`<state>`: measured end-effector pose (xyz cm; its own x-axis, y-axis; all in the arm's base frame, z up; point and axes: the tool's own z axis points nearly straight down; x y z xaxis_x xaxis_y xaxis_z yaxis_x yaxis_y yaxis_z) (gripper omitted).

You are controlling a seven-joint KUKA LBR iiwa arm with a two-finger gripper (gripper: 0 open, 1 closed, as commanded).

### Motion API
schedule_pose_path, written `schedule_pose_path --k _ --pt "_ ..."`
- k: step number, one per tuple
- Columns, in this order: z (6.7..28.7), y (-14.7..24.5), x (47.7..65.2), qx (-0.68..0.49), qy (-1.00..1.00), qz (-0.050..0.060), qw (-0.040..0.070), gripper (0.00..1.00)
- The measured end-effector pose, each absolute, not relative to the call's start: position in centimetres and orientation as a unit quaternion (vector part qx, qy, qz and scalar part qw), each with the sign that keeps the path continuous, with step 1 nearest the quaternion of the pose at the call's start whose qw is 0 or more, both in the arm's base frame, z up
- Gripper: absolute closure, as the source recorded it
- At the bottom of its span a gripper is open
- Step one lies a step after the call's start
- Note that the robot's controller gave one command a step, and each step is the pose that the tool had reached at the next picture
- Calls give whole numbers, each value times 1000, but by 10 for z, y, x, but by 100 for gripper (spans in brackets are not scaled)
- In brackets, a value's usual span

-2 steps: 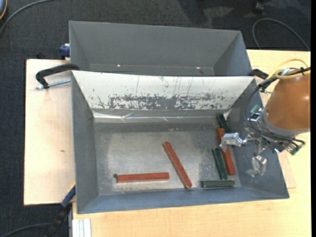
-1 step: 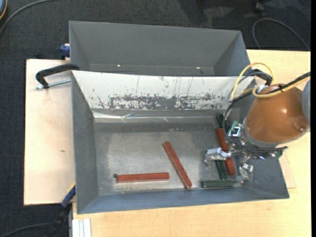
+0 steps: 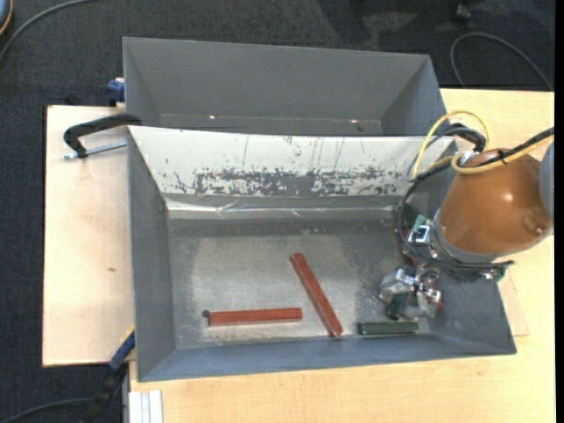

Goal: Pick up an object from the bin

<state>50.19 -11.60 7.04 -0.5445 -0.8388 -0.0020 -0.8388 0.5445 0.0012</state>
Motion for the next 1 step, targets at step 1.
schedule_pose_path --k 1 --pt "220 -92 523 -487 873 -4 6 100"
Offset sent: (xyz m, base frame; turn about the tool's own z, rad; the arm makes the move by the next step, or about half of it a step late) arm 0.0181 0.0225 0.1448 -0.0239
